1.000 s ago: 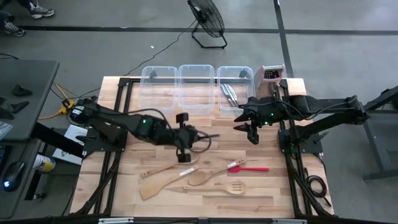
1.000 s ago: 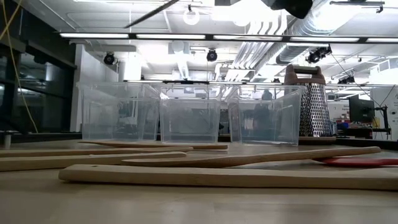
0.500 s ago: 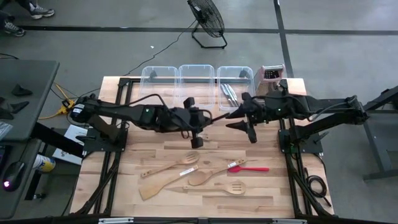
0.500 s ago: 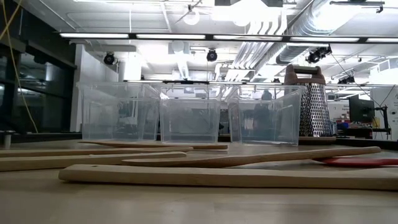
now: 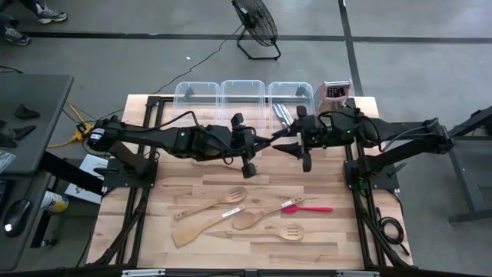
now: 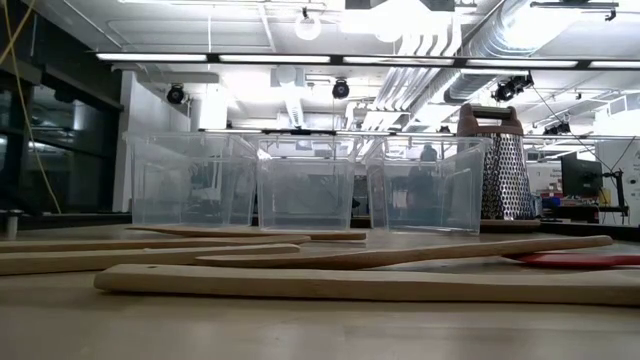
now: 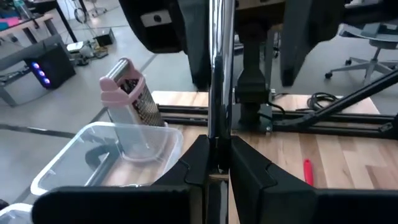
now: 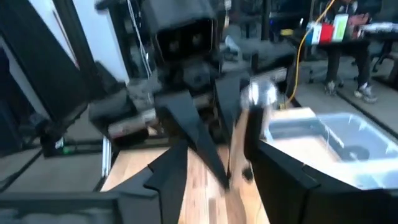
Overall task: Pick & Place Kitchen Items
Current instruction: Put the table knife into the right transparent bin
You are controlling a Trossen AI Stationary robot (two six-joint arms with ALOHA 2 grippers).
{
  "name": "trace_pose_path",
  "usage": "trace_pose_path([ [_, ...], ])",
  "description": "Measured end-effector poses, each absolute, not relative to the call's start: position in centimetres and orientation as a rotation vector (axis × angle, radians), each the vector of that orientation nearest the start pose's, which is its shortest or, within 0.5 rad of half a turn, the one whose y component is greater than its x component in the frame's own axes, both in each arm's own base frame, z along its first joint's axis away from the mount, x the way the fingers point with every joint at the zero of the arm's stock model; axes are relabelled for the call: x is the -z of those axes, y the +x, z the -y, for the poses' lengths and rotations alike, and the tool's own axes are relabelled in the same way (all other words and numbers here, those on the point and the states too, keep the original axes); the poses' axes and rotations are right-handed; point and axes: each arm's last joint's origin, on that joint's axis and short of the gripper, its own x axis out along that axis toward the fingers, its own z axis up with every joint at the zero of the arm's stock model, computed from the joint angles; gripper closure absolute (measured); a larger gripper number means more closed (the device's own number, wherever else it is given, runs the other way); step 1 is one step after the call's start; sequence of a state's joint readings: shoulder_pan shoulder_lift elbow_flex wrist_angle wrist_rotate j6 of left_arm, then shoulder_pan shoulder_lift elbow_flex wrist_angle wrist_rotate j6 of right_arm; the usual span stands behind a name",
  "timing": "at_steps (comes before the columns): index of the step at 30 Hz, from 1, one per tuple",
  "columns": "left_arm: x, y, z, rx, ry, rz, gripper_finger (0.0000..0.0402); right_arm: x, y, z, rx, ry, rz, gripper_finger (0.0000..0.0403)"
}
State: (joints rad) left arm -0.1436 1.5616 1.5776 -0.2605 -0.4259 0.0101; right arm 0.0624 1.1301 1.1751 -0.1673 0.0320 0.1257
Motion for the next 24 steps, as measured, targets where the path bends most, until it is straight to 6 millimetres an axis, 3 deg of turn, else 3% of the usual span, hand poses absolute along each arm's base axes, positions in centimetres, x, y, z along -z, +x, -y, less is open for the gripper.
trace_pose_path([
  [4,-41.2,35.2,3.9,-0.279,0.087,-0.208,0.0366,-39.9,25.5,-1.5,-0.011,0.098,-0.103,0.0204],
  [8,-41.1,35.2,3.9,-0.279,0.086,-0.215,0.0366,-39.9,26.1,-1.5,-0.009,0.094,-0.074,0.0203],
  [24,-41.1,35.2,3.9,-0.278,0.077,-0.207,0.0366,-40.3,26.3,-1.1,0.006,0.049,-0.031,0.0358],
])
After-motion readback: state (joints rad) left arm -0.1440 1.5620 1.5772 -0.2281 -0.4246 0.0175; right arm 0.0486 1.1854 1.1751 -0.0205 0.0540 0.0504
